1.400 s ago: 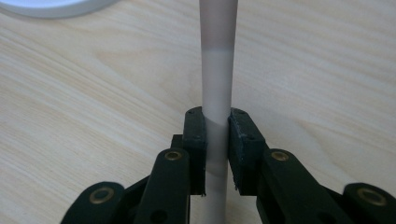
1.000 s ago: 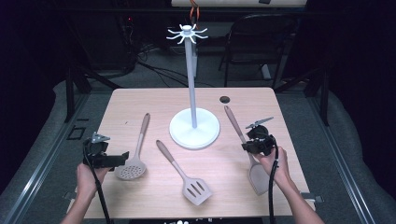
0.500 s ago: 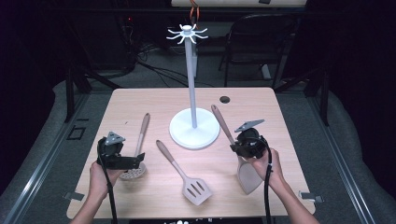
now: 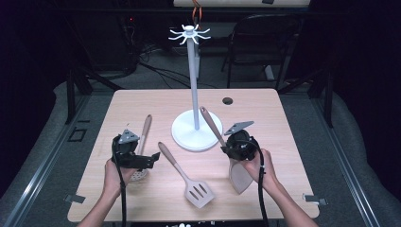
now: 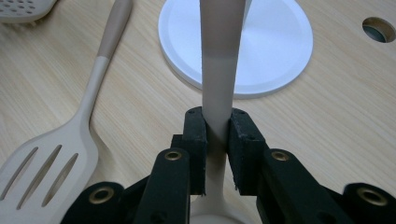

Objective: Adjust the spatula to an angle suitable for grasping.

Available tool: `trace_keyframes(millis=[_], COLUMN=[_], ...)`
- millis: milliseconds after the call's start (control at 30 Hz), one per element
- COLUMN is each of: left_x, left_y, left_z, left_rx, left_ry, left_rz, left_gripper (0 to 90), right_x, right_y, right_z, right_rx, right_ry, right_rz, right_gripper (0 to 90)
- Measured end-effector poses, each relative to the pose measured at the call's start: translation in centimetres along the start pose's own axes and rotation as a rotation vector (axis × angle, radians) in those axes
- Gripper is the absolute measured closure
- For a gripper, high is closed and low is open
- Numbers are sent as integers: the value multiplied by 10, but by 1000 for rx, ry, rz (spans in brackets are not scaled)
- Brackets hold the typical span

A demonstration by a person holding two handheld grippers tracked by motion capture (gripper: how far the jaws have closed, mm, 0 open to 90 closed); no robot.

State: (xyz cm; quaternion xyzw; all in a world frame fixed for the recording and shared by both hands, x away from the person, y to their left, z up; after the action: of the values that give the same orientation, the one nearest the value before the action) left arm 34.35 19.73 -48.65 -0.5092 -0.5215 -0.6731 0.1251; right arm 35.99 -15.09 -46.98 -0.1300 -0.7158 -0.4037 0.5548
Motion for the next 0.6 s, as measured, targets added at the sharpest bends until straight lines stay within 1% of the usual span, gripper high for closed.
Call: trace_keyframes(millis=[100,267,367,400,433,500,533,600], left_x=[-1,-2,-4,-4,-5,-6,-6,-7], left_y=[2,5,11,11,14,18,18,25], left_z=[0,-2,-7,-7,-10,-13,-13,-17], left_rx=[6,3,-7,-7,-14,-21,-21,-31], left_ry=[-5,-12,-26,-26,-31,-37,-37,-51], left_rz=[-1,-9,-11,-11,-17,-20,-20,-26], left_gripper=[4,6,7,7,7,7,6,6], right_x=[0,-1,-2,-1,-1,-1,-1,-1], right_y=[2,5,9,10,11,12,12,14], right_z=[2,5,9,10,11,12,12,13], right_rx=[5,14,27,31,29,32,32,37], right_ry=[3,0,3,0,2,0,0,-1], right_rz=[1,-8,-15,-9,-17,-16,-16,-23], right_gripper=[785,785,785,785,785,785,785,785])
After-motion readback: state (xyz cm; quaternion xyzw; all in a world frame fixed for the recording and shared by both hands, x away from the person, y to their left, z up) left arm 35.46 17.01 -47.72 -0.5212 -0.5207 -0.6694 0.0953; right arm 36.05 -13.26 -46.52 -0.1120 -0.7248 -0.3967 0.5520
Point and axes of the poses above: each handheld gripper's, and its own axes: x roughly backward along the jaws, y roughly out of its top, z roughly to its left, the point moved 1 cm from there along -x, roughly forward along the jaws, and after that the axes turned 14 degrees about z, right-handed, at the moved point
